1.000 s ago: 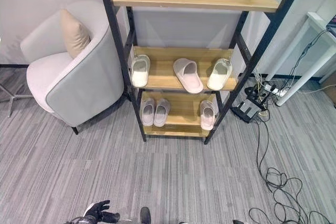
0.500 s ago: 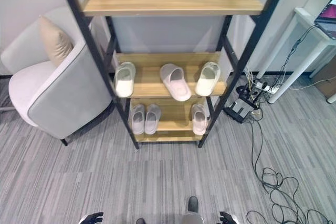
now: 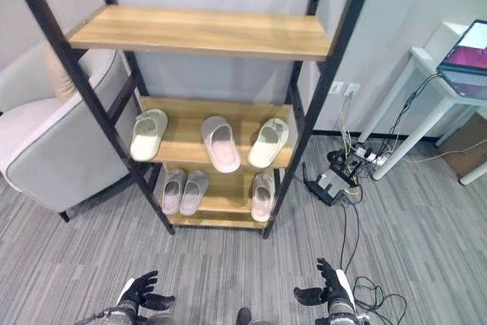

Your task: Arrange the slippers neatly on the shoe rack.

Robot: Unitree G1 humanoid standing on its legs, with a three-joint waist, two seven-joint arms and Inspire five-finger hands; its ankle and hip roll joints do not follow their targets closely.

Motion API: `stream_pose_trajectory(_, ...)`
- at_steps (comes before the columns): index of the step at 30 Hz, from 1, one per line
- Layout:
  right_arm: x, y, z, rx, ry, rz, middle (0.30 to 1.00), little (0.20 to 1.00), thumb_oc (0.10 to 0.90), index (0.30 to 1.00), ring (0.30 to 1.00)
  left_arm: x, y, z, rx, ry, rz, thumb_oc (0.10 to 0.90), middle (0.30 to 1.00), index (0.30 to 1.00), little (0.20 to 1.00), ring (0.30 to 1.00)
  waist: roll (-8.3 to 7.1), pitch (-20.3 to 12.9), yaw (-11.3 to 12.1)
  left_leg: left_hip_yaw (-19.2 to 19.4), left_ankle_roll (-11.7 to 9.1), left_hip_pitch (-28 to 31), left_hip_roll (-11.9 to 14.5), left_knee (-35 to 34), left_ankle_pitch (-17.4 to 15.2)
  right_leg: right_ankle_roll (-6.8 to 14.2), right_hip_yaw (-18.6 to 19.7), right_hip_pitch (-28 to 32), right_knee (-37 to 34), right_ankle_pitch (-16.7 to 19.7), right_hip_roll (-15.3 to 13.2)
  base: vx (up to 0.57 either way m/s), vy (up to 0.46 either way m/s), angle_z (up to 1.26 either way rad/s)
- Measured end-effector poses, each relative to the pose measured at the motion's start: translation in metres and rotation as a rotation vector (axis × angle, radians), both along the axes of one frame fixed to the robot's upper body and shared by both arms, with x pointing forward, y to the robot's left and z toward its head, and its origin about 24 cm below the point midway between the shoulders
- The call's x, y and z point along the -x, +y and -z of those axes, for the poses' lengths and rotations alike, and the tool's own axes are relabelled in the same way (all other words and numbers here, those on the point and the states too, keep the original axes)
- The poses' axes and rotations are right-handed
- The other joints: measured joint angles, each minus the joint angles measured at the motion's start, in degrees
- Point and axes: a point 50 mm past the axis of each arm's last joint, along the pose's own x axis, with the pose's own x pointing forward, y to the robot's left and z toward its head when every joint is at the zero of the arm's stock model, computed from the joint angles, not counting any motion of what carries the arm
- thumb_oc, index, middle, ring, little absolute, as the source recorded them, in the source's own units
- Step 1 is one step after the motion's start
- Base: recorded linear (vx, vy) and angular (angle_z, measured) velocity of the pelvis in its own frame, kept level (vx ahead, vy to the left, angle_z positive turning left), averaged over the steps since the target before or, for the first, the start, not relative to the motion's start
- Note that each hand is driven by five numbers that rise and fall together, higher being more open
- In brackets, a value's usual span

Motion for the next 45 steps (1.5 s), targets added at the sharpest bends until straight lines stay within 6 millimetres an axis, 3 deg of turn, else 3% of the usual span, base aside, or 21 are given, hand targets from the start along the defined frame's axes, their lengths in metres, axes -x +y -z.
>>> stream_pose_trajectory(2,0.005,0.000,0.012,0.013,0.071,0.004,0.900,0.900,0.800,0.900,0.900,-0.002,-0.005,0.001,0.013,0.001,-0.005,0.800,0.900,0.900,0.900,0.900,0.30,0.41,-0.25,2.00,0.47,-0.36,-2.87,-7.77,-1.06,-0.14,-0.41,0.58,-1.44,0.16,0.16,0.27,0.077,0.13)
stream_pose_trajectory(3,0.011,0.002,0.020,0.020,0.137,-0.013,0.900,0.900,0.800,0.900,0.900,-0.002,-0.006,0.002,0.012,0.008,-0.005,0.800,0.900,0.900,0.900,0.900,0.37,0.60,0.08,2.29,0.46,0.93,-5.26,-16.91,-1.13,0.42,-0.41,1.35,-2.71,0.54,0.25,0.29,0.099,0.05)
stream_pose_trajectory(5,0.019,0.003,0.026,0.018,0.178,-0.012,0.900,0.900,0.800,0.900,0.900,-0.008,-0.011,0.001,0.015,-0.002,-0.007,0.800,0.900,0.900,0.900,0.900,1.57,1.53,0.80,1.72,0.72,1.99,-6.22,-25.57,1.22,1.28,-0.42,3.49,-5.00,1.18,1.52,0.19,0.090,-0.06)
stream_pose_trajectory(8,0.023,0.009,0.034,0.015,0.229,-0.025,0.900,0.900,0.800,0.900,0.900,-0.001,-0.009,0.005,-0.001,0.026,-0.007,0.800,0.900,0.900,0.900,0.900,2.80,1.51,0.95,-2.00,1.37,4.20,-7.31,-31.69,4.71,1.97,0.89,6.69,-7.63,1.64,3.34,0.17,0.125,-0.33)
stream_pose_trajectory(9,0.022,0.009,0.034,0.015,0.226,-0.026,0.900,0.900,0.800,0.900,0.900,0.000,-0.009,0.005,-0.001,0.029,-0.008,0.800,0.900,0.900,0.900,0.900,3.09,1.54,0.83,-2.05,1.76,4.74,-7.43,-32.24,5.05,2.17,1.29,7.29,-7.97,1.54,3.62,0.12,0.111,-0.42)
stream_pose_trajectory(10,0.023,0.012,0.035,0.008,0.224,-0.025,0.900,0.900,0.800,0.900,0.900,0.002,-0.009,0.005,-0.004,0.035,0.003,0.800,0.900,0.900,0.900,0.900,3.69,1.44,0.74,-1.97,3.79,5.76,-7.60,-32.42,7.88,2.58,1.98,8.18,-8.19,1.17,3.61,0.16,0.157,-0.26)
stream_pose_trajectory(13,0.025,0.017,0.038,-0.009,0.234,-0.029,0.900,0.900,0.800,0.900,0.900,-0.001,-0.009,0.004,-0.014,0.026,0.019,0.800,0.900,0.900,0.900,0.900,2.08,1.29,0.78,-1.16,5.43,8.01,-9.96,-35.58,8.01,4.76,2.63,8.07,-6.85,-0.33,1.22,0.14,0.188,-0.08)
stream_pose_trajectory(16,0.019,0.021,0.039,-0.017,0.229,-0.030,0.900,0.900,0.800,0.900,0.900,-0.002,-0.011,0.003,-0.012,0.014,0.038,0.800,0.900,0.900,0.900,0.900,1.80,1.25,0.87,-0.13,7.10,9.87,-11.56,-36.98,7.33,6.49,3.91,7.98,-4.57,-2.16,-0.71,0.08,0.150,-0.10)
stream_pose_trajectory(19,0.012,0.028,0.039,-0.036,0.204,-0.037,0.900,0.900,0.800,0.900,0.900,-0.008,-0.012,-0.003,-0.011,-0.031,0.066,0.800,0.900,0.900,0.900,0.900,1.90,1.25,0.88,-0.02,8.25,11.05,-12.63,-37.14,6.29,7.88,4.09,6.04,1.51,-4.74,-1.98,0.03,0.100,0.01)
stream_pose_trajectory(22,-0.002,0.031,0.034,-0.036,0.165,-0.049,0.900,0.900,0.800,0.900,0.900,-0.020,-0.014,-0.013,-0.024,-0.101,0.120,0.800,0.900,0.900,0.900,0.900,2.67,1.76,0.98,0.38,9.79,11.68,-12.01,-37.26,5.26,9.82,4.85,-1.65,16.51,-7.59,-2.64,0.07,0.017,-0.09)
stream_pose_trajectory(24,-0.003,0.032,0.033,-0.036,0.156,-0.053,0.900,0.900,0.800,0.900,0.900,-0.021,-0.016,-0.014,-0.025,-0.109,0.129,0.800,0.900,0.900,0.900,0.900,2.62,1.81,1.11,1.23,10.26,12.55,-12.26,-36.95,4.52,10.08,4.62,-2.59,18.34,-8.39,-4.53,0.10,-0.123,-0.15)
stream_pose_trajectory(26,-0.007,0.033,0.031,-0.036,0.140,-0.062,0.900,0.900,0.800,0.900,0.900,-0.023,-0.018,-0.015,-0.027,-0.110,0.147,0.800,0.900,0.900,0.900,0.900,3.02,1.98,1.03,1.21,9.49,12.64,-12.02,-36.82,3.56,9.58,3.86,-3.65,15.00,-8.90,-6.54,0.13,-0.168,-0.16)
stream_pose_trajectory(27,-0.006,0.034,0.032,-0.036,0.146,-0.067,0.900,0.900,0.800,0.900,0.900,-0.023,-0.018,-0.015,-0.030,-0.111,0.160,0.800,0.900,0.900,0.900,0.900,3.02,1.99,0.77,1.16,9.40,12.55,-11.96,-36.94,3.64,10.29,4.24,-3.65,10.76,-8.35,-7.25,0.09,-0.100,-0.06)
stream_pose_trajectory(29,0.002,0.037,0.035,-0.045,0.169,-0.069,0.900,0.900,0.800,0.900,0.900,-0.025,-0.018,-0.018,-0.044,-0.121,0.200,0.800,0.900,0.900,0.900,0.900,1.97,1.77,0.81,0.45,9.23,12.79,-12.37,-36.93,3.75,10.73,5.73,-2.43,3.47,-5.27,-8.14,0.10,-0.149,0.18)
stream_pose_trajectory(30,0.006,0.037,0.037,-0.048,0.180,-0.066,0.900,0.900,0.800,0.900,0.900,-0.025,-0.018,-0.019,-0.050,-0.130,0.212,0.800,0.900,0.900,0.900,0.900,1.46,1.85,0.90,0.29,8.61,13.14,-12.55,-36.91,3.92,10.56,5.59,-1.79,1.97,-4.36,-8.18,0.10,-0.211,0.33)
stream_pose_trajectory(32,0.016,0.036,0.040,-0.048,0.205,-0.055,0.900,0.900,0.800,0.900,0.900,-0.021,-0.020,-0.021,-0.041,-0.148,0.222,0.800,0.900,0.900,0.900,0.900,0.68,1.71,0.85,-1.12,7.27,14.07,-12.83,-36.75,3.73,11.44,5.84,0.46,-1.27,1.86,-7.91,0.04,-0.145,0.31)
stream_pose_trajectory(36,0.020,0.030,0.036,-0.038,0.188,-0.051,0.900,0.900,0.800,0.900,0.900,-0.018,-0.033,-0.033,0.028,-0.214,0.264,0.800,0.900,0.900,0.900,0.900,2.33,1.20,0.81,-2.17,5.33,14.22,-10.35,-37.68,3.84,9.78,4.46,4.26,-7.95,4.79,-5.26,0.03,-0.090,0.09)
stream_pose_trajectory(40,0.013,0.022,0.025,-0.025,0.121,-0.054,0.900,0.900,0.800,0.900,0.900,-0.032,-0.051,-0.061,0.115,-0.348,0.365,0.800,0.900,0.900,0.900,0.900,2.88,1.13,0.74,-2.53,3.95,15.58,-8.23,-39.71,4.63,8.85,3.84,5.44,-9.22,5.11,-3.09,-0.01,-0.070,0.02)
stream_pose_trajectory(45,0.026,0.018,0.023,-0.001,0.129,-0.064,0.900,0.900,0.800,0.900,0.900,-0.044,-0.059,-0.106,0.205,-0.535,0.465,0.800,0.900,0.900,0.900,0.900,3.59,0.72,1.02,-3.95,3.07,16.05,-7.60,-40.40,5.21,8.35,2.50,6.29,-9.29,4.75,-2.48,-0.02,-0.032,0.13)
